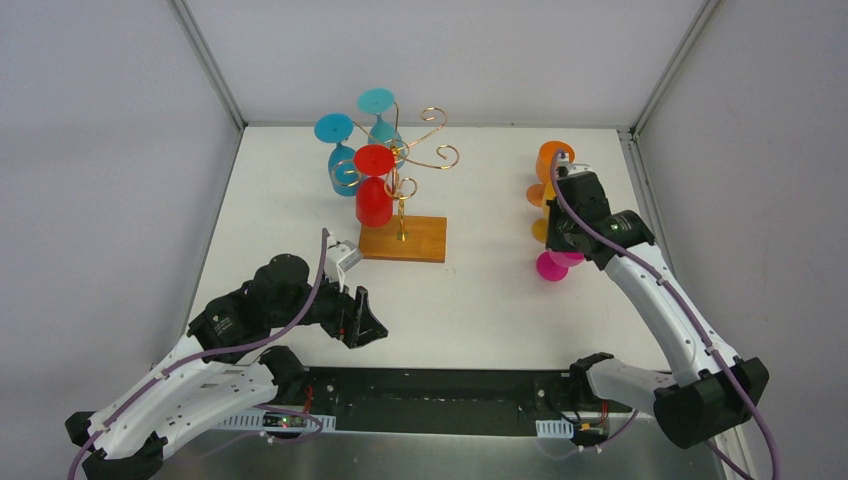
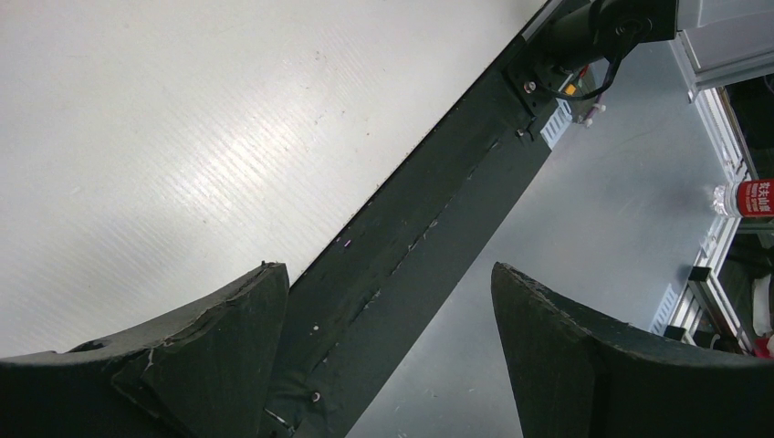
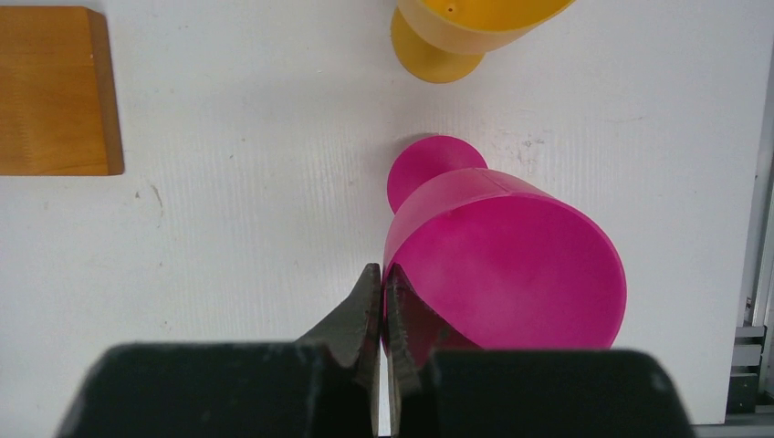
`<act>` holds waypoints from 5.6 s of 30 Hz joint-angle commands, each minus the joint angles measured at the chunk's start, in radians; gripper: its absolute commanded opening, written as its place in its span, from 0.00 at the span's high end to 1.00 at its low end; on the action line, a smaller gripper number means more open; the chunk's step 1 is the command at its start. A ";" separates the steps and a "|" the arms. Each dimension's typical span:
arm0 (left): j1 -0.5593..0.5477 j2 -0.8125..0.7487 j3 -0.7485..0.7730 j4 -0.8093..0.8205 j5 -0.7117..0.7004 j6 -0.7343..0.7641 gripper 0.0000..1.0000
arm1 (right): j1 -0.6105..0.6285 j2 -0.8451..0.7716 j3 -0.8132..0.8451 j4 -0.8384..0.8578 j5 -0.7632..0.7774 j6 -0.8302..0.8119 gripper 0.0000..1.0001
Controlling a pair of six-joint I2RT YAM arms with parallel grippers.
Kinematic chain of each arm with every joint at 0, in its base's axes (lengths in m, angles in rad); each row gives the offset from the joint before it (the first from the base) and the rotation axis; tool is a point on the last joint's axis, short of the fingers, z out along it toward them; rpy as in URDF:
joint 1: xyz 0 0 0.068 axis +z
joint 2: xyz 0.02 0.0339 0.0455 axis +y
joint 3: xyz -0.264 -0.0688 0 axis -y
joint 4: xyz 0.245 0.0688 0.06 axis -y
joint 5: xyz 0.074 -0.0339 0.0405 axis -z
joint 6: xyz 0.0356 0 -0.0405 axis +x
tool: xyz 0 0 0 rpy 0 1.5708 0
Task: Take the wine glass off the wine glass rack
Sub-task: Place the wine glass at the center of the board, then pick up the wine glass from the wine rack.
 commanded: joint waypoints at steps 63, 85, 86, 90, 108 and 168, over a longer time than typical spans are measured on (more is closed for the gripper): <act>-0.003 0.123 0.400 0.046 -0.563 -0.123 0.17 | -0.099 -0.158 0.038 0.358 -0.457 0.229 0.24; 0.018 0.411 0.821 0.006 -0.779 0.099 0.22 | -0.006 -0.138 0.072 0.540 -0.791 0.321 0.26; 0.028 0.424 0.834 0.008 -0.775 0.104 0.23 | -0.004 -0.144 0.069 0.540 -0.785 0.322 0.26; 0.100 0.482 0.885 0.020 -0.693 0.118 0.25 | 0.008 -0.162 0.047 0.540 -0.778 0.320 0.26; 0.705 0.649 0.859 0.071 -0.150 -0.086 0.33 | 0.016 -0.227 -0.004 0.494 -0.751 0.285 0.26; 0.983 0.781 0.447 0.778 0.354 -0.680 0.88 | 0.018 -0.263 -0.069 0.506 -0.790 0.271 0.27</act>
